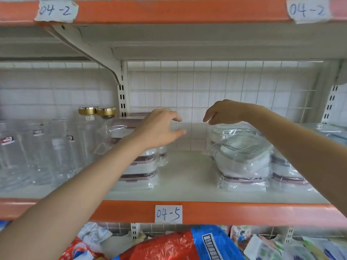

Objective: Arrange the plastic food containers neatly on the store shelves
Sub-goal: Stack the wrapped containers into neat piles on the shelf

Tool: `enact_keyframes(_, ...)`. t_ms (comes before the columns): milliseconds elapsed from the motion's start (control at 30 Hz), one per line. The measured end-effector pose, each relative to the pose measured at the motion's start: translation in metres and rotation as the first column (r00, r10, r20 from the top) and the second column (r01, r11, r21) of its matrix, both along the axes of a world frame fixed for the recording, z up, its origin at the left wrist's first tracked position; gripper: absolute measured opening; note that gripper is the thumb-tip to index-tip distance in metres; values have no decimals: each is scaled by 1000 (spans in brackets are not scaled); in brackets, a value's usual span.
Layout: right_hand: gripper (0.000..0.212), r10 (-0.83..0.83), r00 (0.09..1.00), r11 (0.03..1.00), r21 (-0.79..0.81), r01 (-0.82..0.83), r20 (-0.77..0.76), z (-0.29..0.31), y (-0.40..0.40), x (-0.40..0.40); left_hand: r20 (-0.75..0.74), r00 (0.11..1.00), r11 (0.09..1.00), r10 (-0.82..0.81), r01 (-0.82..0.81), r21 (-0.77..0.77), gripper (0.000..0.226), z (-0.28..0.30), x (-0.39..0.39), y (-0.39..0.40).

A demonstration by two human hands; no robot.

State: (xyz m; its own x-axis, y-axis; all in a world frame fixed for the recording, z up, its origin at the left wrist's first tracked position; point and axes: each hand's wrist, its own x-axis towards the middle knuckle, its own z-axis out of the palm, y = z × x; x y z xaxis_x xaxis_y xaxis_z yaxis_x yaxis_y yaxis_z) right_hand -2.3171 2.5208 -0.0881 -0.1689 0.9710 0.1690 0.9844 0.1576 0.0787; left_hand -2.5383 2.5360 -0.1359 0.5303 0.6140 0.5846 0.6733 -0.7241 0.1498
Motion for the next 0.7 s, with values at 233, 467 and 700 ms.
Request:
enact_keyframes(233,33,-190,981,978,-77,191,24,-10,-52,61,8,969,932,-248,241,-270,63,-24,100,-34)
enact_keyframes(467,42,-235,962,970,24,241,-142,-33,-61,80,49,973,909,-226,229,-348,62,-23,130,-34)
enact_keyframes(700,55,-294,949,954,20,299,-115,-50,-23,80,14,999,926,-40,42,-375,64,-24,51,-5)
